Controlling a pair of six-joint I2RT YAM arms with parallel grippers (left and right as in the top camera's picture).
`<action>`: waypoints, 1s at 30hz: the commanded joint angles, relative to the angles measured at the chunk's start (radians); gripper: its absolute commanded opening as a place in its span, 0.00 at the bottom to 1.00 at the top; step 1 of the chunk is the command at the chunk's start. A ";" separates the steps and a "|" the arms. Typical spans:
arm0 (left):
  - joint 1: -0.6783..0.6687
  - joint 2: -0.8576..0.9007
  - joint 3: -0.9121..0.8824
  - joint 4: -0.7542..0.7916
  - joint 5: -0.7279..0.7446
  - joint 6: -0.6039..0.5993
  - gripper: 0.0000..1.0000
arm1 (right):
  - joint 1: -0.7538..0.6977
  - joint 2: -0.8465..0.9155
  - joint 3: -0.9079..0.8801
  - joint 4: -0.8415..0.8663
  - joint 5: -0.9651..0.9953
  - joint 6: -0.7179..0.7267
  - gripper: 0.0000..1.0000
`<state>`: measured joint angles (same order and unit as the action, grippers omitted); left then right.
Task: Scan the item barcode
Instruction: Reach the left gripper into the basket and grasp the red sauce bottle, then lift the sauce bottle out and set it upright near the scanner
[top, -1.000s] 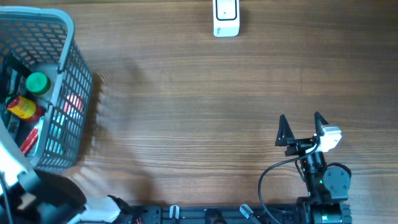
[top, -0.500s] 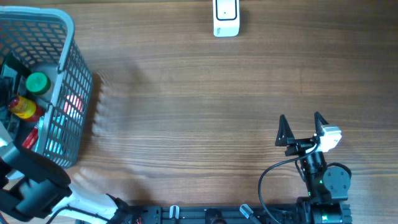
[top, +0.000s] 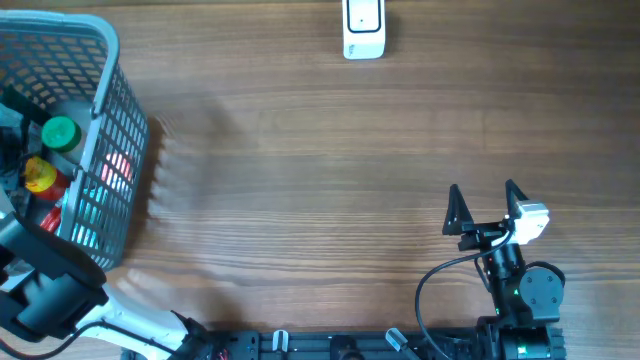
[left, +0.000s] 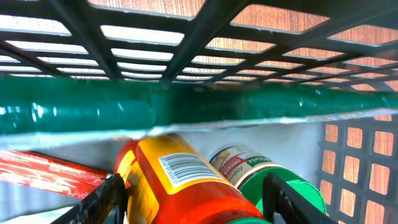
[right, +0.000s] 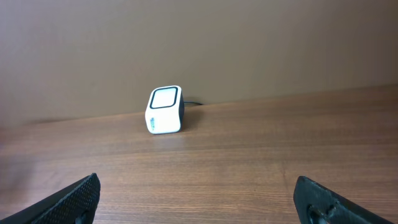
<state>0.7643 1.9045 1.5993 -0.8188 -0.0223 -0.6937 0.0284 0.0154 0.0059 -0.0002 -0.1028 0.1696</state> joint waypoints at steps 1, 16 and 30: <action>0.004 0.016 0.006 -0.003 0.008 0.005 0.32 | 0.005 -0.005 -0.001 0.004 0.014 -0.012 0.99; 0.004 -0.275 0.059 -0.019 0.136 0.004 0.33 | 0.005 -0.005 -0.001 0.004 0.014 -0.012 1.00; -0.120 -0.604 0.059 0.010 0.707 -0.077 0.32 | 0.005 -0.005 -0.001 0.004 0.014 -0.012 1.00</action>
<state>0.7425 1.3544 1.6352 -0.8116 0.4274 -0.7467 0.0284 0.0154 0.0059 -0.0002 -0.1028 0.1696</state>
